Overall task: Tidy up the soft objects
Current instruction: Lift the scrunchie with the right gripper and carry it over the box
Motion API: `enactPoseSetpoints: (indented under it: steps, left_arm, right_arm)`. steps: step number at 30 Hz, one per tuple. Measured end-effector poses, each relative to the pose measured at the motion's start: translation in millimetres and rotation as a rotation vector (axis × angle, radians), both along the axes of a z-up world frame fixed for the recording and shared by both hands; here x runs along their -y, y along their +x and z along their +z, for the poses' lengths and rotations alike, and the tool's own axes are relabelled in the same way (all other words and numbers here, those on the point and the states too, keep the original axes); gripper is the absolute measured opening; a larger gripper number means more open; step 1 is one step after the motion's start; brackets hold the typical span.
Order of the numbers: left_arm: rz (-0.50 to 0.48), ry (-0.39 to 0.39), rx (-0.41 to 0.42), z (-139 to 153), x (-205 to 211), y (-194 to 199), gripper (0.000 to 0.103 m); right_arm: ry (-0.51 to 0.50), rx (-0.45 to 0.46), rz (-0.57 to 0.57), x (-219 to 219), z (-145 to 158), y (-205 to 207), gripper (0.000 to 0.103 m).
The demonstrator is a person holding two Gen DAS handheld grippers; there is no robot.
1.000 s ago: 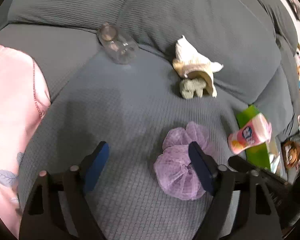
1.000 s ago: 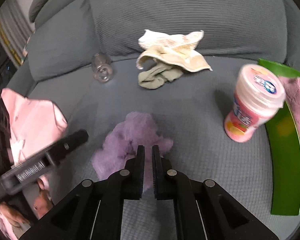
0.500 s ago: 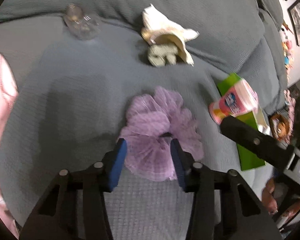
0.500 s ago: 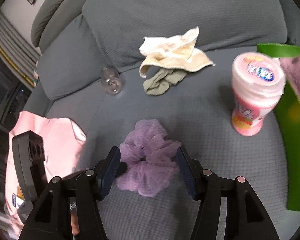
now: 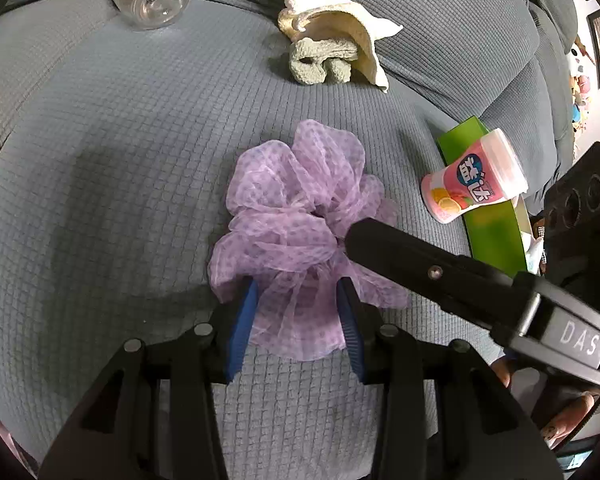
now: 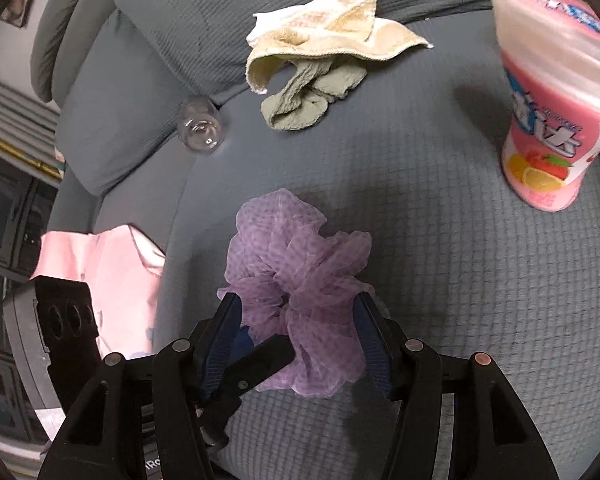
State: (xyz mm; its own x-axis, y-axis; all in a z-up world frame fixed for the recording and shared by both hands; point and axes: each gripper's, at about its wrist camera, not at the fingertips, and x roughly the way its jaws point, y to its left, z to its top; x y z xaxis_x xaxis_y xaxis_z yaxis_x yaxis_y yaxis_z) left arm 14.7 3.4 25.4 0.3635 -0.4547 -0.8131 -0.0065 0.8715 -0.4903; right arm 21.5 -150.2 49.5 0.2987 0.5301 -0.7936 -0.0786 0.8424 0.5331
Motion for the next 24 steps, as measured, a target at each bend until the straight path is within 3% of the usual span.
enactPoseSetpoints:
  steps: [7, 9, 11, 14, 24]
  left_arm:
    - [-0.011, 0.027, 0.03, -0.9, 5.3, 4.2, 0.036]
    - [-0.018, 0.045, 0.048, 0.0, 8.4, 3.8, 0.035]
    - [-0.037, 0.065, 0.057, 0.0, 13.2, 3.8, 0.03]
    - [-0.054, 0.108, 0.089, 2.6, 20.8, 2.2, 0.023]
    - [-0.054, 0.155, 0.285, 37.1, 23.4, -16.9, 0.02]
  right_arm:
    - [0.006, -0.02, 0.012, -12.8, -14.5, 2.2, 0.059]
    - [0.037, -0.027, 0.021, -14.4, -17.4, 2.7, 0.054]
    - [0.085, -0.041, 0.047, -17.0, -21.1, 2.9, 0.042]
    - [0.085, -0.044, 0.056, -18.6, -23.8, 2.6, 0.038]
    - [0.096, 0.117, 0.094, -16.5, 14.2, -9.3, 0.038]
